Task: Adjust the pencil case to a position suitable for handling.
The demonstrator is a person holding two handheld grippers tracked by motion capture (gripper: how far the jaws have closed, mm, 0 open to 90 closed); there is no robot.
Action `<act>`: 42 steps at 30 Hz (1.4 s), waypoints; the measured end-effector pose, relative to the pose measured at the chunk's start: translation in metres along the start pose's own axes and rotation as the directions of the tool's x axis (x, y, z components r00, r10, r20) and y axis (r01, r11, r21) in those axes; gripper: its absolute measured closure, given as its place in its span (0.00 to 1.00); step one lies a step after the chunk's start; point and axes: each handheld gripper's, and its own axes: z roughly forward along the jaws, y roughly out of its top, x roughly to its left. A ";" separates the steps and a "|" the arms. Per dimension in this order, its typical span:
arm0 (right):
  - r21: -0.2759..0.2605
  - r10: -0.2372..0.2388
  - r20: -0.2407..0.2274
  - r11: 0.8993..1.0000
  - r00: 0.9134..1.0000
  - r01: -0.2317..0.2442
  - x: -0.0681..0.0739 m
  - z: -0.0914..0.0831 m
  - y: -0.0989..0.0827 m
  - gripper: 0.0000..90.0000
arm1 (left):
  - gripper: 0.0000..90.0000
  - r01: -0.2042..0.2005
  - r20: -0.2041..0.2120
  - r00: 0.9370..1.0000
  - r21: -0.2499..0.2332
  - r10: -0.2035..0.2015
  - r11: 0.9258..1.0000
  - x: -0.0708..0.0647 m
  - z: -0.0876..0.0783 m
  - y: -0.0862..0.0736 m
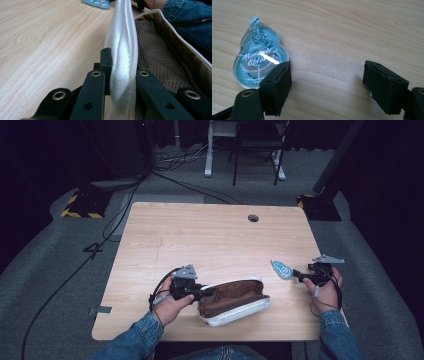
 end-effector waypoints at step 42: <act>0.001 -0.002 -0.007 1.000 1.000 0.002 0.001 0.000 0.000 0.26 | 0.38 -0.034 -0.113 0.993 -0.056 0.027 0.998 -0.002 -0.016 0.004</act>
